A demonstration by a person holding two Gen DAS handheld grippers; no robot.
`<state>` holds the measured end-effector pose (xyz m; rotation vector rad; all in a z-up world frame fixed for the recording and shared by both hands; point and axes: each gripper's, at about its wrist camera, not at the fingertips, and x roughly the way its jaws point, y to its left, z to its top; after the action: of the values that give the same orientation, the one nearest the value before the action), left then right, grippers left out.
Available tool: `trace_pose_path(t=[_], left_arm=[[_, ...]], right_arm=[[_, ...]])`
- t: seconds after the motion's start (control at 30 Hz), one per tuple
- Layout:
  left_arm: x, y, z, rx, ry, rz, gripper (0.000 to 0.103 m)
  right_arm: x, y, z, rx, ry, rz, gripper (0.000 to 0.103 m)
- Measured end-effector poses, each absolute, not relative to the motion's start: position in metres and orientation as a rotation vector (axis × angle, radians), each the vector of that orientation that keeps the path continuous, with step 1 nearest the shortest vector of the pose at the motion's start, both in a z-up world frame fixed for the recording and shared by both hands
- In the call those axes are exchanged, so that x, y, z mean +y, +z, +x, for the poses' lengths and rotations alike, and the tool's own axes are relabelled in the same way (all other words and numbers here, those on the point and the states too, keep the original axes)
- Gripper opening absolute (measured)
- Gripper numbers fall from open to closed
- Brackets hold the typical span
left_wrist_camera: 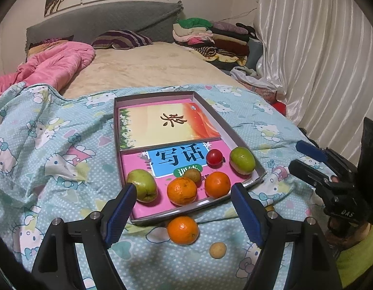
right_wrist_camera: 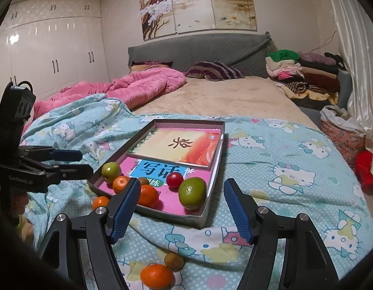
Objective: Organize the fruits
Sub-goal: 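Open both tools and pull them back from the tray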
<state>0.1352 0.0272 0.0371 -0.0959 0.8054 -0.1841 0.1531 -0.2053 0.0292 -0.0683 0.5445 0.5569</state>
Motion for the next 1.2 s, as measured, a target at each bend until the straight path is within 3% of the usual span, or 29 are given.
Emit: trace_pose_path(t=[1.2], left_arm=[[0.023, -0.002, 0.095, 0.888, -0.165, -0.074, 0.080]], right_arm=[[-0.184, -0.019, 0.110, 0.687, 0.597, -0.149, 0.073]])
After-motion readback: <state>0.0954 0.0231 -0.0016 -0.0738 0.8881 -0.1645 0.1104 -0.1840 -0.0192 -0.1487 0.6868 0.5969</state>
